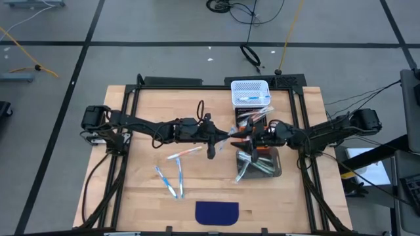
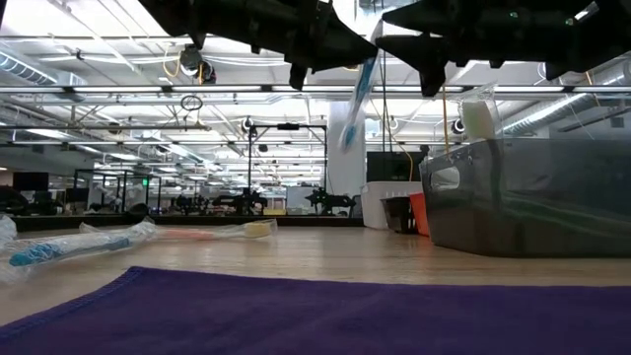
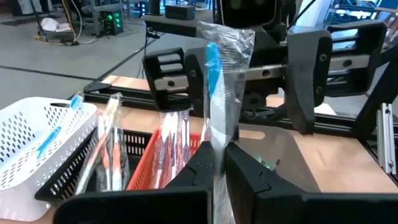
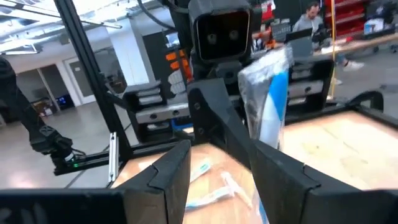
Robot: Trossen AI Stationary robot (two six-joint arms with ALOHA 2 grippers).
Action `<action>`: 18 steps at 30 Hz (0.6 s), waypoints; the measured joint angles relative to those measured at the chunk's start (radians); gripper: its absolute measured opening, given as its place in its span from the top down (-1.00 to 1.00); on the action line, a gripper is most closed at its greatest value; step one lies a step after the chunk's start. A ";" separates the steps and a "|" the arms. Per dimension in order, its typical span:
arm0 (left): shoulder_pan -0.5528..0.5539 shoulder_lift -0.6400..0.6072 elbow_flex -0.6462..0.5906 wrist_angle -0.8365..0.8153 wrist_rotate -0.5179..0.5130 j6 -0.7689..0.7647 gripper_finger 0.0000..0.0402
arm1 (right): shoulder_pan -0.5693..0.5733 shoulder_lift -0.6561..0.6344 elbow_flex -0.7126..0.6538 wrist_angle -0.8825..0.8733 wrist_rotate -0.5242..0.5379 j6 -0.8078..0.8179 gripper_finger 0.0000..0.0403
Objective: Pick & Place Toothbrushes
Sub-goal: Put the blue toothbrush into the white bin
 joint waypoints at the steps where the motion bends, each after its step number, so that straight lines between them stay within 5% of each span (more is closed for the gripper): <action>1: 0.000 0.000 0.000 -0.002 -0.003 0.004 0.93 | 0.000 0.000 0.000 -0.011 -0.005 0.007 0.23; 18: 0.001 0.000 0.000 -0.012 -0.018 0.041 0.96 | -0.007 -0.035 -0.002 -0.131 0.025 0.006 0.23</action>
